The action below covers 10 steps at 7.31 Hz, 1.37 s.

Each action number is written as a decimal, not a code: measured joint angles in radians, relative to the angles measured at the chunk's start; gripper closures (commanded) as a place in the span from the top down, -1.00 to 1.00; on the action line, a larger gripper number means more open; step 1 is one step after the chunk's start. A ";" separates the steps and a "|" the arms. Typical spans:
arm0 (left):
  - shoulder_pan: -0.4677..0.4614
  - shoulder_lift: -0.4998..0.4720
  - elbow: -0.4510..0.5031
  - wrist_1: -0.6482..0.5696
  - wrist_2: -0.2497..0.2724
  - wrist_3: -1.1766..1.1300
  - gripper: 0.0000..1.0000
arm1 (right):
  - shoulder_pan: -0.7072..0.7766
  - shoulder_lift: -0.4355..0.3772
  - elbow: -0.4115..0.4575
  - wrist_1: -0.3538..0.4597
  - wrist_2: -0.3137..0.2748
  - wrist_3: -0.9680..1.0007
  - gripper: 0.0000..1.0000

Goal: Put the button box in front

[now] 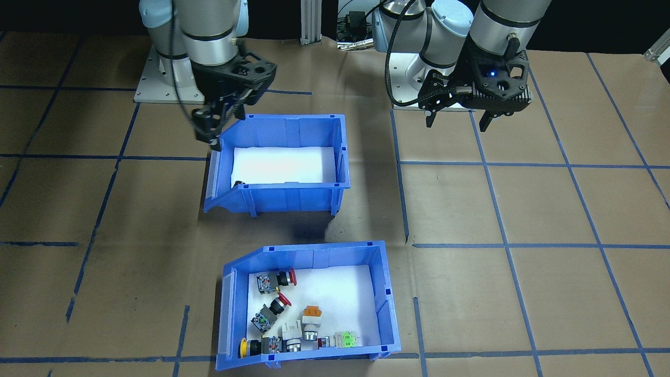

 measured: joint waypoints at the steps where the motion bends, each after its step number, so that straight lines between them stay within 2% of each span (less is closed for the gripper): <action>1: 0.000 0.000 0.000 0.000 0.000 0.000 0.98 | -0.077 0.001 -0.030 0.000 0.000 0.021 1.00; 2: 0.000 0.000 0.000 0.000 0.000 0.000 0.98 | -0.134 0.003 -0.062 0.001 -0.001 0.100 1.00; 4: 0.000 0.000 0.000 0.000 0.000 0.002 0.98 | -0.184 0.004 -0.104 0.006 -0.004 0.395 1.00; 6: 0.000 0.000 0.000 0.001 0.001 0.003 0.98 | -0.192 0.016 -0.135 0.058 -0.003 0.660 1.00; 8: 0.000 0.000 0.001 0.000 0.001 0.002 0.98 | -0.195 0.069 -0.226 0.199 0.005 0.892 1.00; 10: 0.000 0.000 0.001 0.000 0.001 0.006 0.98 | -0.197 0.125 -0.330 0.361 0.011 1.019 1.00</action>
